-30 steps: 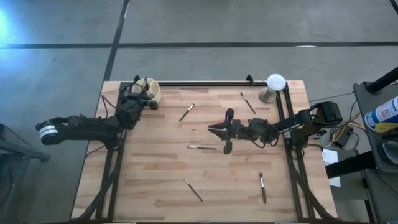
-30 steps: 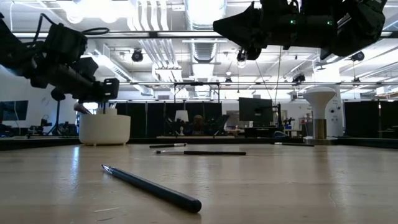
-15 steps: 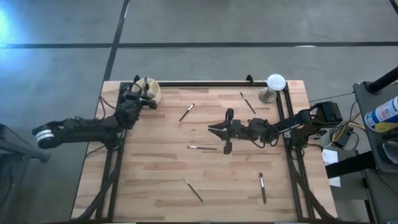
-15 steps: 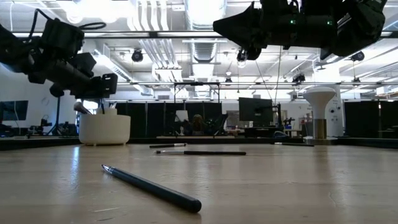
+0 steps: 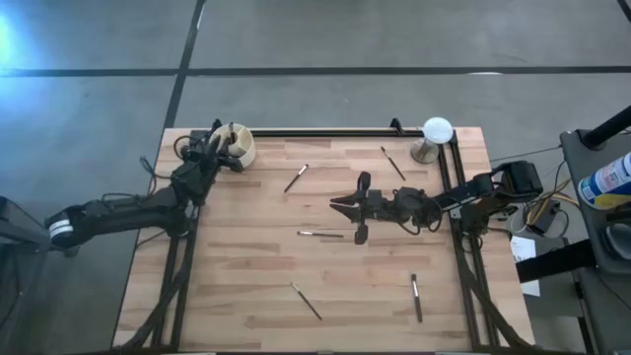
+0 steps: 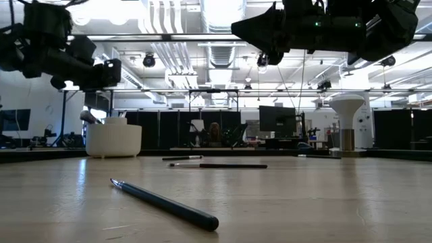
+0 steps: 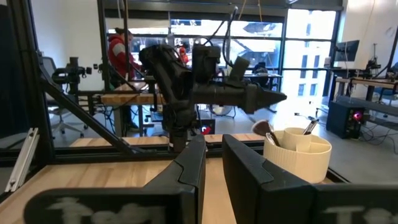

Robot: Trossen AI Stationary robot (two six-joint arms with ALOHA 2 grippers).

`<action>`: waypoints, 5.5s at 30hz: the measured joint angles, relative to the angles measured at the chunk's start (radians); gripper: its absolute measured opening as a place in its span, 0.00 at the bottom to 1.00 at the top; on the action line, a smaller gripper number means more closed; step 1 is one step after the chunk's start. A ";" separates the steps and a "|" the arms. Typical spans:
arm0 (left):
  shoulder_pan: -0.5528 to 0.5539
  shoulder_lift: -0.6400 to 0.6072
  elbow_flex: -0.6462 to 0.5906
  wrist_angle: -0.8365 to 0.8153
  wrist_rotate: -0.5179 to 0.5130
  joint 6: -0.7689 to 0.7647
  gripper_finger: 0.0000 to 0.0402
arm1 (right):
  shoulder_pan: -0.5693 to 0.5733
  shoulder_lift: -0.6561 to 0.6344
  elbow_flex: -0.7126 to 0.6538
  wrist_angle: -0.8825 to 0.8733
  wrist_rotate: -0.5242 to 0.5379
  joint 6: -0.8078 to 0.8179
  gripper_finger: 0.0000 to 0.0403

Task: Put items in baskets/containers
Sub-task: Put the eyeshadow brush into the organizer

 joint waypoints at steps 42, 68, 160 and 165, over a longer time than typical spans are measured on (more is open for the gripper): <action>-0.538 0.628 0.067 0.467 0.409 0.060 0.01 | 0.078 0.000 0.316 -1.140 0.218 0.110 0.16; -0.106 1.112 0.809 -0.505 0.581 -0.133 0.22 | 0.160 -0.001 0.150 -1.112 0.246 0.267 0.14; -0.174 0.471 0.051 0.330 0.793 -0.019 0.00 | -0.246 0.263 0.231 -0.697 0.069 0.165 0.37; -0.174 0.493 0.053 0.336 0.790 -0.019 0.00 | -0.287 0.364 0.300 -0.701 0.068 0.166 0.42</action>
